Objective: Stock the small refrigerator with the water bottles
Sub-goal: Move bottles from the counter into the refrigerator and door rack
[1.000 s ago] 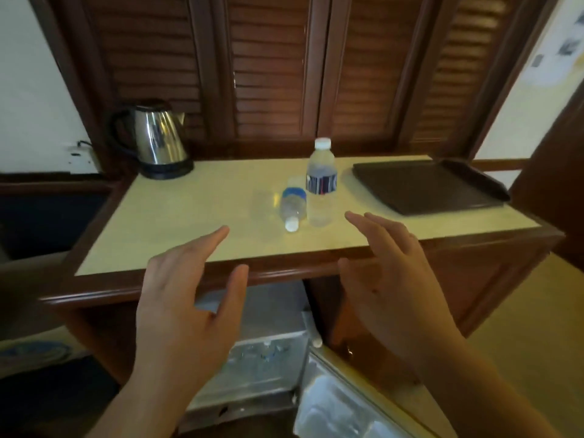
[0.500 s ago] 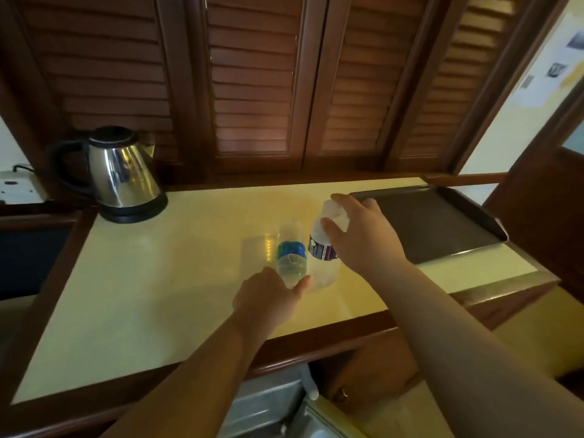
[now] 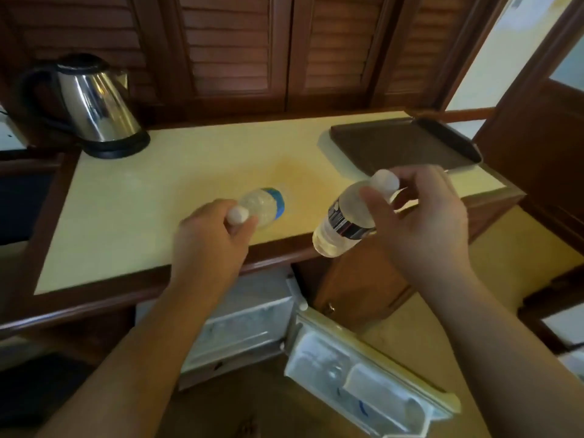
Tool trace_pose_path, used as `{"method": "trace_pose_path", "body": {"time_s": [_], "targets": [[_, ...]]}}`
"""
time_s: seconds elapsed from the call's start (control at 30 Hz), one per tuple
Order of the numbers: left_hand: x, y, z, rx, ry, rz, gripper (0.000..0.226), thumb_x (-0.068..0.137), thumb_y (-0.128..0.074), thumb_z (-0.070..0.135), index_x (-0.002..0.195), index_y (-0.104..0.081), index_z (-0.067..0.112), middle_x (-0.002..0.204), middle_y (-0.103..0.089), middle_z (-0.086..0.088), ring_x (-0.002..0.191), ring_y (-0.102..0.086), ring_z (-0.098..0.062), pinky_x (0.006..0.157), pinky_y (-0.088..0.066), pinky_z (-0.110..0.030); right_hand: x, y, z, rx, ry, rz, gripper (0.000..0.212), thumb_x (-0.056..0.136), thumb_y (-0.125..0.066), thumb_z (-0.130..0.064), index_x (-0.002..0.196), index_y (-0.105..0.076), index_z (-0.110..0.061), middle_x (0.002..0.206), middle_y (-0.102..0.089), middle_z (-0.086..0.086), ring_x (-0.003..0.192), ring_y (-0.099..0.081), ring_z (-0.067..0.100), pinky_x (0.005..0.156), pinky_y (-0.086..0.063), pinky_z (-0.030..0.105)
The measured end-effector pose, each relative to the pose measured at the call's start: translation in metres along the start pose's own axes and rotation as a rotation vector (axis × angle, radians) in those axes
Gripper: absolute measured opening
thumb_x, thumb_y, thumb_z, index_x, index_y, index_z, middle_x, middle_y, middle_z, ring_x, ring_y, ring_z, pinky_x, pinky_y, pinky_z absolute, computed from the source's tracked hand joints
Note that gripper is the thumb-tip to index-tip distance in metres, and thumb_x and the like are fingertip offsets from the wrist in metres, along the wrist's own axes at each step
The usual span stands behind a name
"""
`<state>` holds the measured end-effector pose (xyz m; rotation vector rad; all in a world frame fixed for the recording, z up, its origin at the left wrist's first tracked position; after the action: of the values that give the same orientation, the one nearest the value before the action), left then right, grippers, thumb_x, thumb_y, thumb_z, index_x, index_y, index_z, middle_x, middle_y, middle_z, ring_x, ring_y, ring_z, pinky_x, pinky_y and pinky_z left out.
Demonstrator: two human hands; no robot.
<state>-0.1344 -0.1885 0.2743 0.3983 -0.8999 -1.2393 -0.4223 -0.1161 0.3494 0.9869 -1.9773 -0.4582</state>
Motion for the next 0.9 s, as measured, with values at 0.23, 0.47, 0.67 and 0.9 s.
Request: {"method": "trace_pose_path", "body": {"time_s": [0.23, 0.47, 0.67, 0.9], "targets": [[-0.122, 0.077, 0.060, 0.050, -0.284, 0.072, 0.034, 0.098, -0.065, 0.046, 0.105, -0.072, 0.014, 0.088, -0.064, 0.004, 0.075, -0.057, -0.014, 0.064, -0.036, -0.022, -0.118, 0.049, 0.024, 0.046, -0.002, -0.122, 0.024, 0.086, -0.076, -0.041, 0.100, -0.063, -0.027, 0.095, -0.058, -0.016, 0.078, -0.056, 0.003, 0.063, -0.041, 0.011], [-0.236, -0.028, -0.015, -0.033, -0.079, -0.394, 0.029, 0.089, -0.060, 0.059, 0.099, -0.066, 0.033, 0.088, -0.057, 0.023, 0.081, -0.057, 0.001, 0.064, -0.036, -0.010, -0.249, -0.008, 0.106, 0.047, -0.179, -0.251, 0.022, 0.084, -0.078, -0.037, 0.101, -0.065, -0.028, 0.095, -0.056, -0.017, 0.073, -0.057, 0.004, 0.064, -0.042, 0.011], [-0.304, -0.122, -0.101, -0.024, -0.005, -0.558, 0.034, 0.081, -0.066, 0.062, 0.104, -0.071, 0.038, 0.098, -0.056, 0.025, 0.090, -0.061, -0.001, 0.069, -0.049, -0.017, -0.338, -0.118, 0.190, -0.034, -0.303, -0.422, 0.031, 0.096, -0.070, -0.031, 0.126, -0.065, -0.028, 0.109, -0.050, -0.014, 0.085, -0.063, 0.016, 0.072, -0.058, 0.036], [-0.323, -0.204, -0.169, -0.051, 0.062, -0.501, 0.022, 0.079, -0.087, 0.034, 0.099, -0.079, 0.033, 0.092, -0.058, 0.017, 0.085, -0.063, -0.003, 0.067, -0.042, -0.007, -0.419, -0.231, 0.271, -0.124, -0.351, -0.391, 0.036, 0.096, -0.071, -0.023, 0.130, -0.059, -0.018, 0.122, -0.052, 0.002, 0.087, -0.067, 0.026, 0.067, -0.060, 0.042]]}}
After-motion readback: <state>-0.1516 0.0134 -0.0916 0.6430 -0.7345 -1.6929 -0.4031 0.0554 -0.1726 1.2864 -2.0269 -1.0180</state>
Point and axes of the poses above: each hand's wrist, its own x-axis towards the middle knuckle, its own y-axis out of the back of the hand, z = x × y, the point moved 10 cm from there along x, towards the middle knuckle
